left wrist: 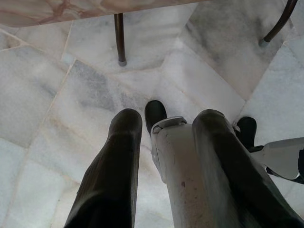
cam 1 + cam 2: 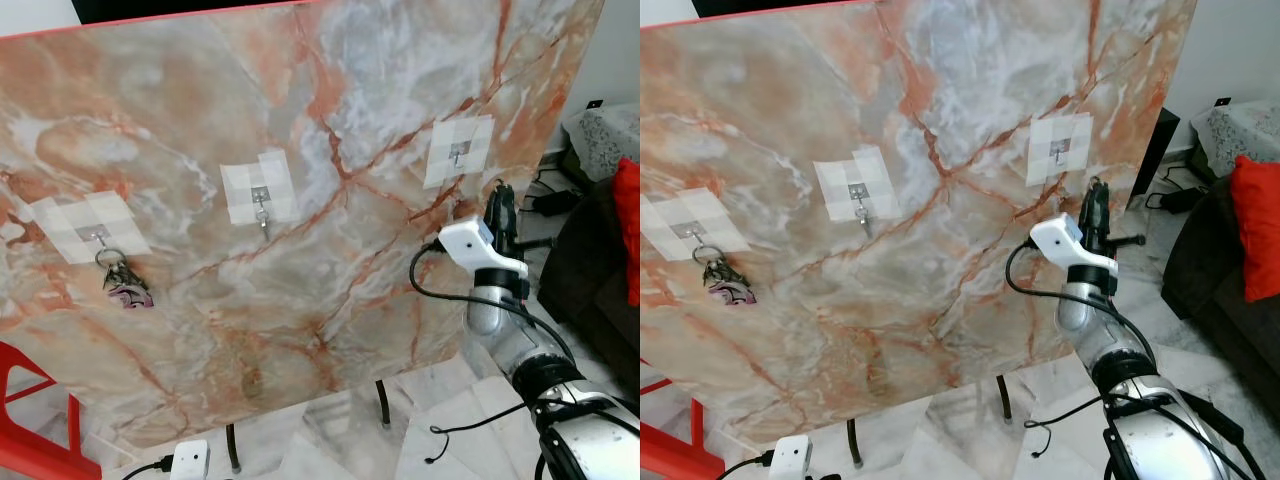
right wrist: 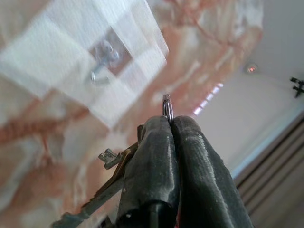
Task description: Hang keys on a hook
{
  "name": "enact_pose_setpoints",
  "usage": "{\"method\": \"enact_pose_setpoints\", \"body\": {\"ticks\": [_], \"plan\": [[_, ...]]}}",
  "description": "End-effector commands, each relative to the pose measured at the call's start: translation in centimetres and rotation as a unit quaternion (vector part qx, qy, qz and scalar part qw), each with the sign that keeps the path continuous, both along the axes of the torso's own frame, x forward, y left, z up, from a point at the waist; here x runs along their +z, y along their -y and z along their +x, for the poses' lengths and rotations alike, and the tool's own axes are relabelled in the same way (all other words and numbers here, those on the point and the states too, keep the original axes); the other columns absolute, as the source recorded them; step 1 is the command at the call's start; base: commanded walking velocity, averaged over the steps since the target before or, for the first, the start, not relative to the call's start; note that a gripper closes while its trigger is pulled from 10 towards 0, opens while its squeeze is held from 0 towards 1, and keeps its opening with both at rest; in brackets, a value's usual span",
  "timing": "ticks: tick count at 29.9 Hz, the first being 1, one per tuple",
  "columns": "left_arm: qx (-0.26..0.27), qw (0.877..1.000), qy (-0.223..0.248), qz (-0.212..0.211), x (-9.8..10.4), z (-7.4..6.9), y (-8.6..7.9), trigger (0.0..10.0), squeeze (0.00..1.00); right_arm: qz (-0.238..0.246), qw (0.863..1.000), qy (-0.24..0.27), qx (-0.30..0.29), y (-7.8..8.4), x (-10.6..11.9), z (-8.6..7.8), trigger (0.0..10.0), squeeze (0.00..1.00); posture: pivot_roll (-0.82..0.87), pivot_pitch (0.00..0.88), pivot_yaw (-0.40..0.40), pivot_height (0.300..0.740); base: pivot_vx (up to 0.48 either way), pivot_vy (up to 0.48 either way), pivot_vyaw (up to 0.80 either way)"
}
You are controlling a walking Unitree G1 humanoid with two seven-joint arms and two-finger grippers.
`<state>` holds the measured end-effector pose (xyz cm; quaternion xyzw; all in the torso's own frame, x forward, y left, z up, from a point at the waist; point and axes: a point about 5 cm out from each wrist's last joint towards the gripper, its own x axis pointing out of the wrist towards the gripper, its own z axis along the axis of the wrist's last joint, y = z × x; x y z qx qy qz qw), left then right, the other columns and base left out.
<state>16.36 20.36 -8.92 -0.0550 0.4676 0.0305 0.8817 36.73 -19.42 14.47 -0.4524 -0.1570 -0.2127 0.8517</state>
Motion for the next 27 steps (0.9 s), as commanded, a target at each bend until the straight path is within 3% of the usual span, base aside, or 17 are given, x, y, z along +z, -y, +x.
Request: {"method": "enact_pose_setpoints", "body": {"ticks": [1, 22, 25, 27], "plan": [[0.002, 1.0, -0.004, 0.001, -0.1, -0.3, -0.1, 10.0, 0.0, -0.002, 1.0, -0.007, 0.011, -0.5, 0.4, 0.4, 10.0, 0.0, -0.07, 0.0, 0.013, 0.74, 0.0, 0.0, 0.0], [0.007, 1.0, -0.004, -0.001, -0.1, -0.3, 0.0, 10.0, 0.0, -0.025, 0.999, -0.037, 0.008, -1.4, 1.4, 1.6, 10.0, 0.0, -0.06, 0.0, 0.005, 0.74, 0.0, 0.0, 0.0], [0.007, 1.0, -0.003, -0.001, -0.1, -0.3, 0.0, 10.0, 0.0, -0.006, 0.999, -0.034, 0.002, -1.2, 1.7, 1.8, 10.0, 0.0, -0.06, 0.0, 0.005, 0.74, 0.0, 0.0, 0.0], [0.007, 1.0, -0.002, 0.0, -0.1, -0.3, 0.0, 10.0, 0.0, 0.04, 0.998, -0.037, 0.004, -0.9, 1.7, 1.8, 10.0, 0.0, -0.06, 0.0, 0.005, 0.74, 0.0, 0.0, 0.0]]}}
